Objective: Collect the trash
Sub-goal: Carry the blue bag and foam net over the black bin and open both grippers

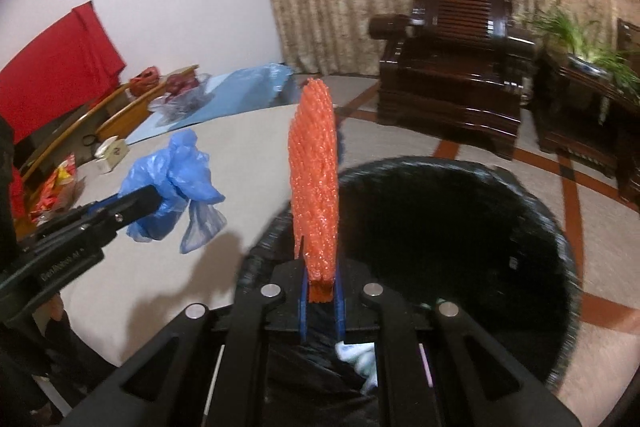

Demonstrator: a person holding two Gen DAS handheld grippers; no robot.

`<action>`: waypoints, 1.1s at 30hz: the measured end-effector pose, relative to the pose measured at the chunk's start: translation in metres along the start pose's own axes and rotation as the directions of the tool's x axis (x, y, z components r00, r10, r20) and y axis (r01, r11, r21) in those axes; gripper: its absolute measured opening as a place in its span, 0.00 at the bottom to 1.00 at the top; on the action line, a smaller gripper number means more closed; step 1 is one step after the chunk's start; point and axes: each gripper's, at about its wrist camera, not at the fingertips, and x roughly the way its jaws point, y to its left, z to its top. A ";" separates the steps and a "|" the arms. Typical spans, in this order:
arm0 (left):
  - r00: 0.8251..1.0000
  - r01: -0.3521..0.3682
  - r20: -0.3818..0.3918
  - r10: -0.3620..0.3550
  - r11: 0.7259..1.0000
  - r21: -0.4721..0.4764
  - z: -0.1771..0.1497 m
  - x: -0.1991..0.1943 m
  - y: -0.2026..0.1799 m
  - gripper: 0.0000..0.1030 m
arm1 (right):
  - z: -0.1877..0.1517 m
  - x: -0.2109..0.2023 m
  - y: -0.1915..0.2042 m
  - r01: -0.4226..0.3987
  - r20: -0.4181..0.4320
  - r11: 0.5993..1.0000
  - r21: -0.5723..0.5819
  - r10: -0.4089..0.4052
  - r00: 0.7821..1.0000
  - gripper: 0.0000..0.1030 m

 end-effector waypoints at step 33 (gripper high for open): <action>0.978 0.163 -0.144 -0.150 0.983 0.083 -0.023 0.083 -0.075 0.65 | -0.053 -0.024 -0.092 0.226 -0.046 0.968 0.110 -0.222 0.974 0.86</action>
